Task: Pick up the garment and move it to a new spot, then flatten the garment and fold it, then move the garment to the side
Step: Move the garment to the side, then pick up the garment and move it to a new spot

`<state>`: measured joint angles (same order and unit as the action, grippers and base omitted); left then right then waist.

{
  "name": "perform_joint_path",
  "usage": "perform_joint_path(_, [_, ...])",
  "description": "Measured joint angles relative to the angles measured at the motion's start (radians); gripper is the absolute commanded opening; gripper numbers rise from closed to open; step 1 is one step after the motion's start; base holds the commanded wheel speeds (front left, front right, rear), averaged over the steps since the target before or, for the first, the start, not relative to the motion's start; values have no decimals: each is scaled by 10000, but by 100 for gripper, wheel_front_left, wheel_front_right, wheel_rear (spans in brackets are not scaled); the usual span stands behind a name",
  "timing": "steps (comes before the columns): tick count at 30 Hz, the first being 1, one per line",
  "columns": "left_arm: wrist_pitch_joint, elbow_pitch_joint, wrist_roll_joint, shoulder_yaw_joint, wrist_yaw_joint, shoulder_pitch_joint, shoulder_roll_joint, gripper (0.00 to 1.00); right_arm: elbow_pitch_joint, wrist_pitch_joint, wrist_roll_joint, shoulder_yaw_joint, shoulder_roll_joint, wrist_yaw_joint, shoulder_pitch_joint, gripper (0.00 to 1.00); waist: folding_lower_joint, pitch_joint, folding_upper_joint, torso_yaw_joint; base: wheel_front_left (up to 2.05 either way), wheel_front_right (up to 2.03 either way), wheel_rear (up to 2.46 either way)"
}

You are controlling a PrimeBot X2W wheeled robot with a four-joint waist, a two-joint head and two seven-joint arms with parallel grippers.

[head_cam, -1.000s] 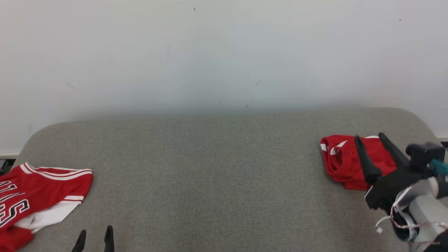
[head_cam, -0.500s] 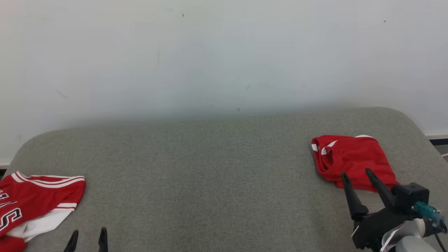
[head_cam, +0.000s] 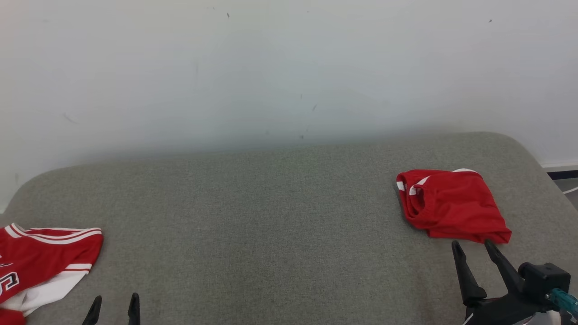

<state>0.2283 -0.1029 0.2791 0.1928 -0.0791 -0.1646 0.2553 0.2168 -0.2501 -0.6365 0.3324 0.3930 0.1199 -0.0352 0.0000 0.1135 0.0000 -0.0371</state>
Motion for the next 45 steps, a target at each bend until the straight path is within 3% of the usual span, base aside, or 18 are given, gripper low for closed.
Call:
perform_joint_path(9, [-184,199,10,4,-2,-1,6,100,-412,-23,-115,-756,-255,35,517,100,0,-128,0,-66,0,0,0])
perform_joint_path(21, [-610,259,-268,244,4,3,316,100,-531,196,554,-399,-132,44,720,100,0,-163,0,53,0,0,0])
perform_joint_path(29, [-836,303,-251,217,-4,5,299,100,-654,303,861,-899,-142,44,865,100,1,-154,0,118,0,0,0])
perform_joint_path(40, [-1151,359,-324,267,-21,87,360,100,-815,464,1045,-1177,-353,46,1306,100,0,-184,0,781,0,0,0])
perform_joint_path(45, [-1237,422,-771,35,-268,94,376,100,-865,568,1099,-1164,-512,46,1311,100,0,-174,0,1307,0,0,0])
